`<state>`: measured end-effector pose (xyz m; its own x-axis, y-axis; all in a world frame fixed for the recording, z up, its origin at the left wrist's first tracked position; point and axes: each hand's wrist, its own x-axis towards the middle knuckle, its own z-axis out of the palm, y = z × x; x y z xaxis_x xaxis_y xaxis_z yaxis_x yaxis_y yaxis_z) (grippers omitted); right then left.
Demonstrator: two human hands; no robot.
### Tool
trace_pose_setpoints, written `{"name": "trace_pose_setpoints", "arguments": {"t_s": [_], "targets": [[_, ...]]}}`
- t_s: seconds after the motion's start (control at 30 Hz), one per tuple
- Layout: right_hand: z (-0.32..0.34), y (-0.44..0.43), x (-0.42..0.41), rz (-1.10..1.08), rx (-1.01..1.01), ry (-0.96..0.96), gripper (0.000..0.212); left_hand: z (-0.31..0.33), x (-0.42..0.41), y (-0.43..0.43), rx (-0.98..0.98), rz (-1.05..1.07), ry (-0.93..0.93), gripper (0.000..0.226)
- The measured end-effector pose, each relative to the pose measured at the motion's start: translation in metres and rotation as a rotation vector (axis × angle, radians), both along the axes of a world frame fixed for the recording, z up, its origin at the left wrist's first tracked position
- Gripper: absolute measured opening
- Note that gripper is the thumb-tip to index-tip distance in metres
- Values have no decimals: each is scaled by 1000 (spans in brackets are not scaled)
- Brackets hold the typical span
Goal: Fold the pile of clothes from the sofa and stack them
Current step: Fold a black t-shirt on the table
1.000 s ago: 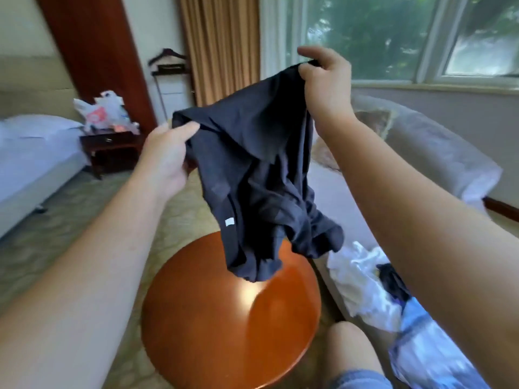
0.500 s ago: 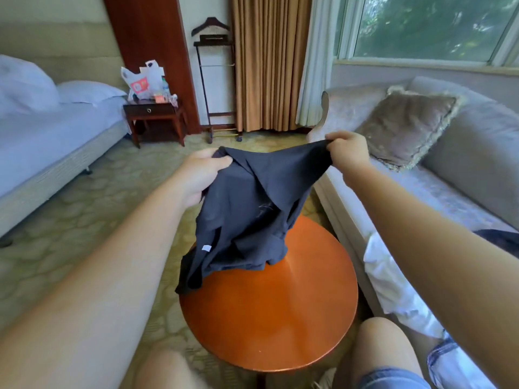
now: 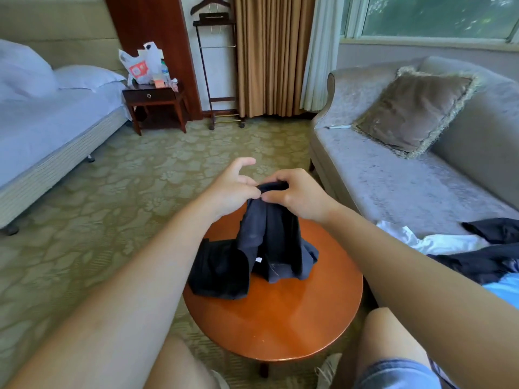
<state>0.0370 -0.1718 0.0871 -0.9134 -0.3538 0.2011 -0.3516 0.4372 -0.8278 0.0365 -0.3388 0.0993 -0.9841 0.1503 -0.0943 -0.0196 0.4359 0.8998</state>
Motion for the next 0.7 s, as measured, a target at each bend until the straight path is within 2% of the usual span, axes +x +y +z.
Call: {"name": "trace_pose_setpoints", "arguments": {"t_s": [0.07, 0.17, 0.23, 0.37, 0.43, 0.53, 0.57, 0.63, 0.7], "targets": [[3, 2, -1, -105, 12, 69, 12, -13, 6, 4, -5, -17, -30, 60], [7, 8, -5, -282, -19, 149, 20, -40, 17, 9, -100, -48, -50, 24], [11, 20, -7, -399, -47, 156, 18, -55, 20, 8, -106, -3, -16, 9], [4, 54, -9, -619, 114, 123, 11, -53, 19, 4, 29, 123, 62, 11], [-2, 58, 3, -533, 161, 142, 18, -37, 20, 7, 43, 73, 73, 14], [-8, 39, 35, -128, 173, 67, 62, -13, 25, 16, 1, -59, 38, 31], [-11, 32, 43, -47, 165, 36, 66, -10, 26, 18, -23, -87, 26, 32], [-23, 26, 52, -44, 116, 75, 54, -5, 28, 19, -47, -121, 10, 29], [-30, 26, 58, -138, 66, 166, 35, -4, 31, 18, -47, -131, -6, 24]]}}
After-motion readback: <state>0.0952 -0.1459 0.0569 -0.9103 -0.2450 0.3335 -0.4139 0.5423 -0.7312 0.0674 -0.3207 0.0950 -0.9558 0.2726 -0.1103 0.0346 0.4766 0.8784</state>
